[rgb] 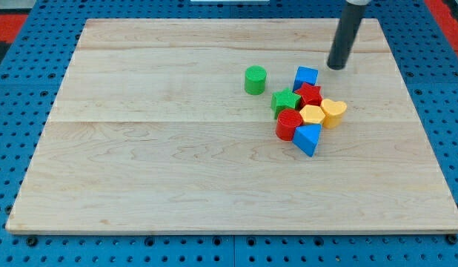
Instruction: Push blue cube diagonally above yellow heart
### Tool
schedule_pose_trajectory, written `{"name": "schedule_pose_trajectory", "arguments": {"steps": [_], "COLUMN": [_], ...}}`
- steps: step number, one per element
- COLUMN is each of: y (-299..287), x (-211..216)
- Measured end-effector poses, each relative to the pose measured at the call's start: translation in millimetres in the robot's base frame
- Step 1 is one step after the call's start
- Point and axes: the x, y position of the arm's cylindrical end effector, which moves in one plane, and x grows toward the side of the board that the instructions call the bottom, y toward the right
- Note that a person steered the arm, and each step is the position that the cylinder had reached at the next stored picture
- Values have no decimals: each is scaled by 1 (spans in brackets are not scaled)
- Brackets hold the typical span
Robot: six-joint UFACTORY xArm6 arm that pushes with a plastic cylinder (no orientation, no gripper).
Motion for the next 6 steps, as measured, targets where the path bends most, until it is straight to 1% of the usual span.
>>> {"name": "schedule_pose_trajectory", "arguments": {"steps": [1, 2, 3, 4, 6], "y": [-53, -75, -92, -45, 7], "x": [-9, 30, 43, 62, 56]}}
